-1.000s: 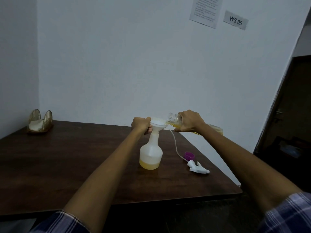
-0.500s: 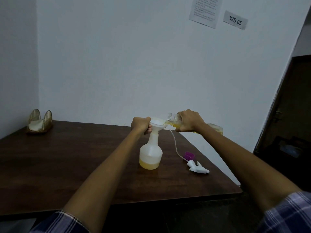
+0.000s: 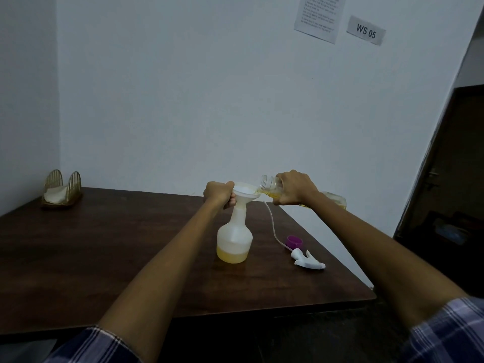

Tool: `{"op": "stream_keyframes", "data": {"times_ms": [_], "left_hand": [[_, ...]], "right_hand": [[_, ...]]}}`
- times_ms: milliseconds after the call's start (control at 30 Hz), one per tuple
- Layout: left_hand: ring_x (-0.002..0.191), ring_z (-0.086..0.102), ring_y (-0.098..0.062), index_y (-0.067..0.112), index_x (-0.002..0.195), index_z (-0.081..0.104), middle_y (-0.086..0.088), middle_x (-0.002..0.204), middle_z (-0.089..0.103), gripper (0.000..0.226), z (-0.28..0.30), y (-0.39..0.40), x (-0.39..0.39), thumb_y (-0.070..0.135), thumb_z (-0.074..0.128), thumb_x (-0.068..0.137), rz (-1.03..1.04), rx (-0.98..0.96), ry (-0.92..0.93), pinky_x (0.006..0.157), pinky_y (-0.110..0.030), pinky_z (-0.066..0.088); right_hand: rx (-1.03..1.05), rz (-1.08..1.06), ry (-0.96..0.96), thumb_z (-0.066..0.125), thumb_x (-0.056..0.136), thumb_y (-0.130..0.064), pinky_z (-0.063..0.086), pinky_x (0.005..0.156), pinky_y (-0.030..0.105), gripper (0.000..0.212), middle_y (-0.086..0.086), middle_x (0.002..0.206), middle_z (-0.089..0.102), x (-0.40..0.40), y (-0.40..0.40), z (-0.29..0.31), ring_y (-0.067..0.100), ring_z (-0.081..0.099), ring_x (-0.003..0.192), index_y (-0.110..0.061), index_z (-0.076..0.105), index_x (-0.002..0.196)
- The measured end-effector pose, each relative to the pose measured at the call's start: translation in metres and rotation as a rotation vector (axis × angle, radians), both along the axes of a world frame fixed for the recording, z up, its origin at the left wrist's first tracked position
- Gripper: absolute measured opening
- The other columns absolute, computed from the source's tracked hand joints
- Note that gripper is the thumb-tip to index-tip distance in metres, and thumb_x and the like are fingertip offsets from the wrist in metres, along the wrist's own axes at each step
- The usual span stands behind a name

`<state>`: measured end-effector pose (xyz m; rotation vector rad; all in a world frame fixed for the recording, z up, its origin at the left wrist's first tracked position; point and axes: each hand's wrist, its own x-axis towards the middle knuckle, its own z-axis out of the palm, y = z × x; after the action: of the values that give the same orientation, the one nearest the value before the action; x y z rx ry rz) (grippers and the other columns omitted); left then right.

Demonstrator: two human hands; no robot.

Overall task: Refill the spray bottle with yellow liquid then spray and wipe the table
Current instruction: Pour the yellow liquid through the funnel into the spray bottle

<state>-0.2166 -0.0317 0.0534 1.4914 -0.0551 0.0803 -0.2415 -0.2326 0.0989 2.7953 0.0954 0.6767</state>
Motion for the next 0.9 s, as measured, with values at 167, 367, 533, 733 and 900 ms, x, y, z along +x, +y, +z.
{"op": "stream_keyframes", "data": {"times_ms": [167, 367, 533, 733, 900], "left_hand": [[0.041, 0.048, -0.014, 0.005, 0.064, 0.054, -0.006, 0.057, 0.053, 0.022, 0.0005, 0.0010, -0.0010, 0.009, 0.049, 0.085, -0.014, -0.011, -0.004, 0.032, -0.014, 0.038], [0.042, 0.049, -0.014, 0.006, 0.065, 0.054, -0.005, 0.057, 0.054, 0.021, 0.0002, 0.0003, 0.0001, 0.009, 0.049, 0.086, -0.012, -0.005, 0.002, 0.032, -0.013, 0.040], [0.040, 0.049, -0.013, 0.005, 0.067, 0.055, -0.005, 0.057, 0.055, 0.019, 0.0000, 0.0001, 0.0013, 0.009, 0.049, 0.085, -0.008, 0.001, 0.004, 0.033, -0.013, 0.041], [0.043, 0.050, -0.013, 0.005, 0.067, 0.055, -0.005, 0.057, 0.055, 0.020, 0.0000, 0.0001, 0.0011, 0.010, 0.050, 0.085, -0.008, 0.002, 0.006, 0.033, -0.014, 0.041], [0.040, 0.050, -0.012, 0.005, 0.066, 0.056, -0.005, 0.056, 0.055, 0.021, -0.0007, -0.0001, 0.0018, 0.010, 0.050, 0.085, -0.005, 0.005, 0.001, 0.033, -0.013, 0.041]], "right_hand": [[-0.004, -0.003, 0.006, 0.071, 0.066, -0.043, 0.034, 0.058, 0.027, 0.039, -0.001, 0.069, 0.050, -0.0003, 0.0007, 0.0010, 0.019, 0.048, 0.066, -0.015, 0.047, 0.079], [-0.004, -0.003, 0.009, 0.072, 0.066, -0.043, 0.034, 0.059, 0.026, 0.039, -0.002, 0.069, 0.050, -0.0002, 0.0013, 0.0010, 0.019, 0.048, 0.066, -0.015, 0.047, 0.080], [0.003, 0.000, -0.003, 0.071, 0.066, -0.042, 0.036, 0.060, 0.026, 0.039, -0.001, 0.071, 0.053, -0.0007, 0.0018, 0.0007, 0.019, 0.050, 0.066, -0.013, 0.054, 0.085], [-0.006, -0.001, -0.006, 0.071, 0.067, -0.042, 0.035, 0.059, 0.027, 0.039, 0.000, 0.071, 0.052, -0.0011, 0.0010, 0.0001, 0.019, 0.049, 0.066, -0.013, 0.053, 0.084], [-0.004, 0.001, -0.006, 0.072, 0.067, -0.042, 0.035, 0.059, 0.026, 0.040, 0.000, 0.072, 0.052, -0.0016, 0.0015, 0.0002, 0.019, 0.049, 0.067, -0.012, 0.054, 0.086]]}}
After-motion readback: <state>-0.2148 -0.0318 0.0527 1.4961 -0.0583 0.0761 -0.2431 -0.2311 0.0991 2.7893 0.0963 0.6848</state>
